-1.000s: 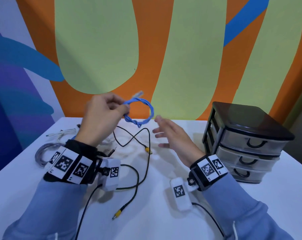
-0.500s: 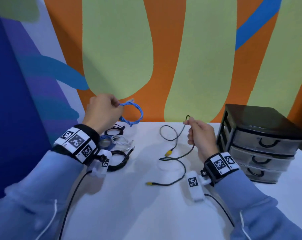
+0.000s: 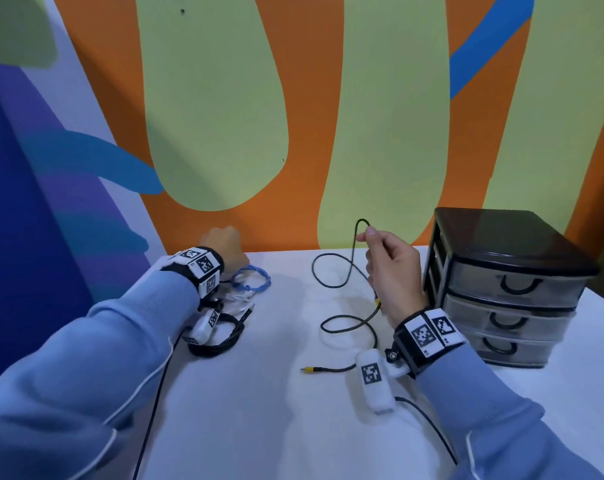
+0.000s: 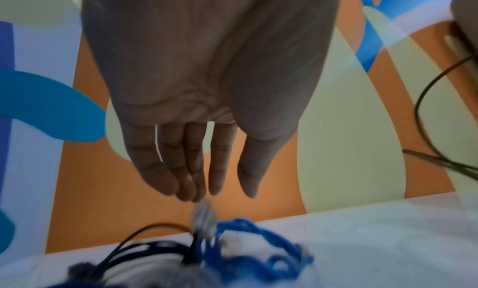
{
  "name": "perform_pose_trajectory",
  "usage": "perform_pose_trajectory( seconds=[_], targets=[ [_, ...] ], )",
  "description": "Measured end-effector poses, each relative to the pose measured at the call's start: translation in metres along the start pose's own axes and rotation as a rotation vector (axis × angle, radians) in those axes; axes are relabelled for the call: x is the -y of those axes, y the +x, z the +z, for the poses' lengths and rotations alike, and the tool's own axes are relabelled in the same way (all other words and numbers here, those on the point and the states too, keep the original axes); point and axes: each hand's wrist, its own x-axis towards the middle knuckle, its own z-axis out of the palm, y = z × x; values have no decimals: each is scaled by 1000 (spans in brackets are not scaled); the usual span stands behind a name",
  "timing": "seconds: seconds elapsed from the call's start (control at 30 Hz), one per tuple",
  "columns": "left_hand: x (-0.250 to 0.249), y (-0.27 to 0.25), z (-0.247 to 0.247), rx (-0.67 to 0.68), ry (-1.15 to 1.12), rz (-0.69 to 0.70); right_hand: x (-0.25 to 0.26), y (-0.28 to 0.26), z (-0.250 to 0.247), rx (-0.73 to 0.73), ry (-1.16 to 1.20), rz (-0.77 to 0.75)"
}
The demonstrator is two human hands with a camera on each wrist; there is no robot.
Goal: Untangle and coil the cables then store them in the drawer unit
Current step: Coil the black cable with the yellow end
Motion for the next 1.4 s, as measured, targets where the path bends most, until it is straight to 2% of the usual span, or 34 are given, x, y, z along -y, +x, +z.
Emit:
perform_pose_trajectory(
  seconds=[0.1, 0.17, 0.27, 0.33, 0.37, 0.47, 0.53, 0.6, 0.73, 0.8, 0.87, 0.93, 1.0, 1.03, 1.1, 1.17, 1.27, 1.33, 1.4],
  targets=[
    [-14, -9, -17, -104, -167, 153, 5, -4, 2, 90, 63, 44],
    [-34, -28, -27, -148, -365, 399, 10, -7, 4, 182, 93, 75],
    [-66, -58, -39, -50, -548, 737, 18, -11, 6, 302, 135, 78],
    [-78, -66, -42, 35, -601, 822, 24, -12, 5, 347, 159, 65],
    [-81, -68, -42, 44, -616, 836, 26, -12, 3, 363, 165, 64],
    [-87, -77, -45, -38, -631, 860, 31, -10, -1, 398, 206, 97],
    [-87, -82, -51, -137, -808, 805, 34, -9, -3, 421, 258, 151],
    [-81, -82, -63, -301, -1005, 644, 37, -7, -6, 442, 302, 199],
    [-56, -73, -79, -581, -1257, 179, 36, -3, -14, 433, 360, 227],
    [-46, -71, -78, -596, -1366, 30, 35, -1, -17, 417, 394, 235],
    [-39, -72, -72, -510, -1291, -12, 35, 1, -20, 410, 445, 242],
    [-36, -79, -67, -302, -1103, 41, 36, 3, -22, 408, 483, 242],
    [-39, -87, -60, -83, -1006, 90, 37, 3, -22, 403, 484, 241],
    [-42, -89, -57, -31, -969, 103, 38, 3, -22, 401, 476, 247],
    [-47, -92, -50, -64, -787, 205, 40, 2, -22, 409, 454, 263],
    [-57, -96, -47, -112, -687, 403, 42, 0, -22, 431, 417, 274],
    [-80, -97, -41, -104, -750, 632, 45, -1, -22, 475, 359, 281],
    [-92, -89, -31, -24, -842, 717, 45, -1, -22, 494, 350, 287],
    [-100, -81, -23, -25, -966, 739, 46, -1, -22, 499, 361, 294]
  ],
)
